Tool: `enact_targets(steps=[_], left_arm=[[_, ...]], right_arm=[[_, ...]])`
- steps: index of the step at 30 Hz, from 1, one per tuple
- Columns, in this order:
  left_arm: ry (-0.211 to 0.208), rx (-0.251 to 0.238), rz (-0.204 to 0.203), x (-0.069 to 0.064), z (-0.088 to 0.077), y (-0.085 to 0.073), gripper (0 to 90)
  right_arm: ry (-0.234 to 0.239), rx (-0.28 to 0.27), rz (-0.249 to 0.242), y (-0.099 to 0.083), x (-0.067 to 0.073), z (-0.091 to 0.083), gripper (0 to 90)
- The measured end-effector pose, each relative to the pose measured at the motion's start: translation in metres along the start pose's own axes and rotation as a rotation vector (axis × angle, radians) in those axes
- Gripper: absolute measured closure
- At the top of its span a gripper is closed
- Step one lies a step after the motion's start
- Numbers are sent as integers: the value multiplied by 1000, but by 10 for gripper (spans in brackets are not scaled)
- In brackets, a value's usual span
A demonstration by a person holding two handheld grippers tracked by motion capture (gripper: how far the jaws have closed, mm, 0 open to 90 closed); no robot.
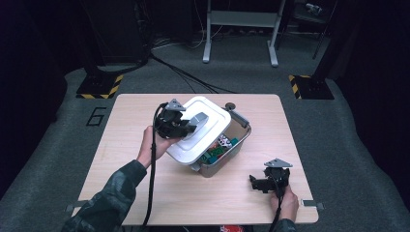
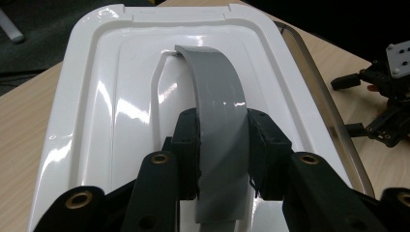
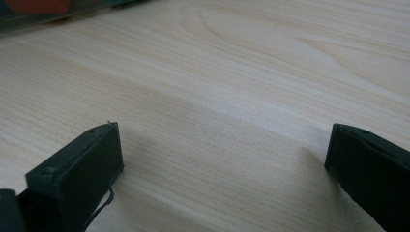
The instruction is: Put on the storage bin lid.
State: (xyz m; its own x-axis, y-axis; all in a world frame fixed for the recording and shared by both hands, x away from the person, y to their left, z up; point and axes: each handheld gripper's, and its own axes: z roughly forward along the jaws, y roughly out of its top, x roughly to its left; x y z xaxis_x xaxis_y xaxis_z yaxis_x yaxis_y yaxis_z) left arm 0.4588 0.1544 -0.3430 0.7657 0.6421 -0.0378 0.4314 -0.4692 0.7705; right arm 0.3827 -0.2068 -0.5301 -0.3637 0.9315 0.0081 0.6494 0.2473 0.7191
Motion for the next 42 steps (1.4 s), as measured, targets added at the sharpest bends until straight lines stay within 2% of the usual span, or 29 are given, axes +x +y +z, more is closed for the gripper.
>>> enact_targets(steps=[8, 18, 24, 28, 30, 32, 37, 38, 39, 41, 42], left_arm=[[-49, 24, 23, -8, 23, 6, 677], [-98, 36, 39, -18, 44, 12, 677], [-113, 52, 39, -22, 55, 12, 675], [-117, 52, 24, -23, 61, 13, 675], [-108, 63, 34, -24, 64, 13, 674], [-103, 61, 23, -25, 66, 14, 674], [-106, 68, 24, -23, 68, 13, 665], [-108, 75, 23, -23, 68, 13, 627], [-113, 75, 18, -24, 68, 13, 541], [-114, 62, 17, -24, 65, 12, 418], [-112, 50, 14, -24, 62, 12, 383]], right_arm=[[0, -1, -3, 0, 0, 0, 0], [1, -1, -4, 0, 0, 0, 0], [4, 0, -8, 0, -1, 0, 0], [8, 3, -12, 0, -1, 0, 0], [8, 4, -14, 0, -1, 0, 0], [8, 4, -11, 0, -1, 0, 0], [8, 5, -10, 0, -1, -1, 0], [9, 4, -15, 0, -1, 0, 0], [9, 5, -11, 0, -1, 0, 0], [4, 2, -5, 0, 0, 0, 0], [4, 3, -10, 0, -1, 0, 0]])
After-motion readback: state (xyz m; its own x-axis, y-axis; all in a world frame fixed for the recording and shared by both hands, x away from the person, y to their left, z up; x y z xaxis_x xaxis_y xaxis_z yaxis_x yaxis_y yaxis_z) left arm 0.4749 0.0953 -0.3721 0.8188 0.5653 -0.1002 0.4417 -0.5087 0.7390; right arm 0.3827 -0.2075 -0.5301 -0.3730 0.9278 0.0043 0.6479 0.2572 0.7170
